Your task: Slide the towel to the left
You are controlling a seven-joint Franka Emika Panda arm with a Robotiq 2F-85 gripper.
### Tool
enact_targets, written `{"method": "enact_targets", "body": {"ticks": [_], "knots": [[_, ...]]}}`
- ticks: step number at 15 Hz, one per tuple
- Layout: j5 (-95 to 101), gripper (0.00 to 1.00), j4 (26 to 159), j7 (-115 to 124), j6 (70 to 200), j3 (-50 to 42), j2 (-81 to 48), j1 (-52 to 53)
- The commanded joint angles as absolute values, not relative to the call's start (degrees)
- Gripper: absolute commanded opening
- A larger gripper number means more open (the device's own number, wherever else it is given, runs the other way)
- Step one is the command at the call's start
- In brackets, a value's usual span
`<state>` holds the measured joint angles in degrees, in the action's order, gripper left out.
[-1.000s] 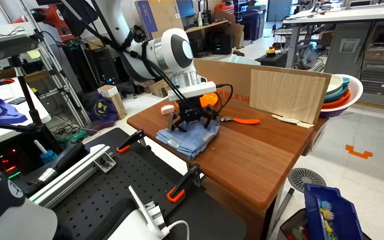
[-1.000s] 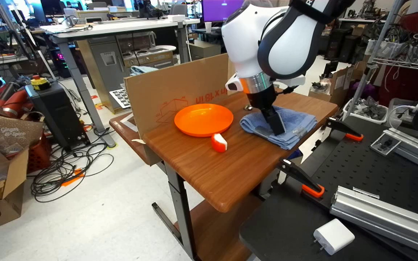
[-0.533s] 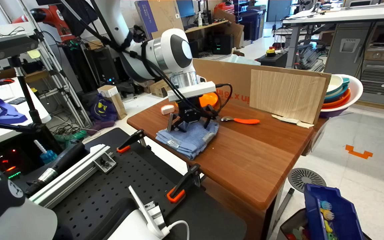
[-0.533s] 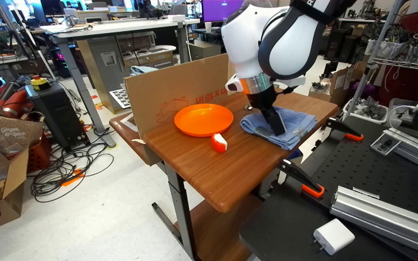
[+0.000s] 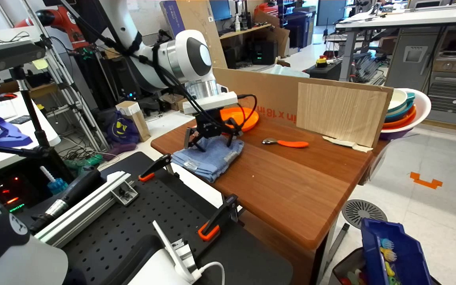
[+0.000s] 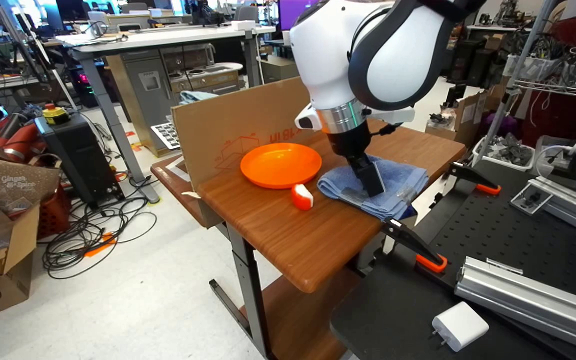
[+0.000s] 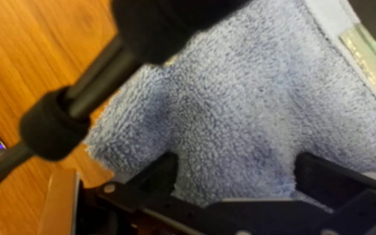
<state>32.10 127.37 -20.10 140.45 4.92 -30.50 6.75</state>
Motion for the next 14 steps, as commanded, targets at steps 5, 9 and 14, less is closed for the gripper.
{"method": "enact_targets", "body": {"ticks": [5,9,14], "knots": [[25.99,1.0,134.15,-21.97,142.94,7.48,-20.4,5.32],[21.7,1.0,136.62,-24.02,144.32,7.74,-14.94,4.67],[18.24,1.0,137.56,-25.87,145.0,7.33,-11.07,4.66]]}}
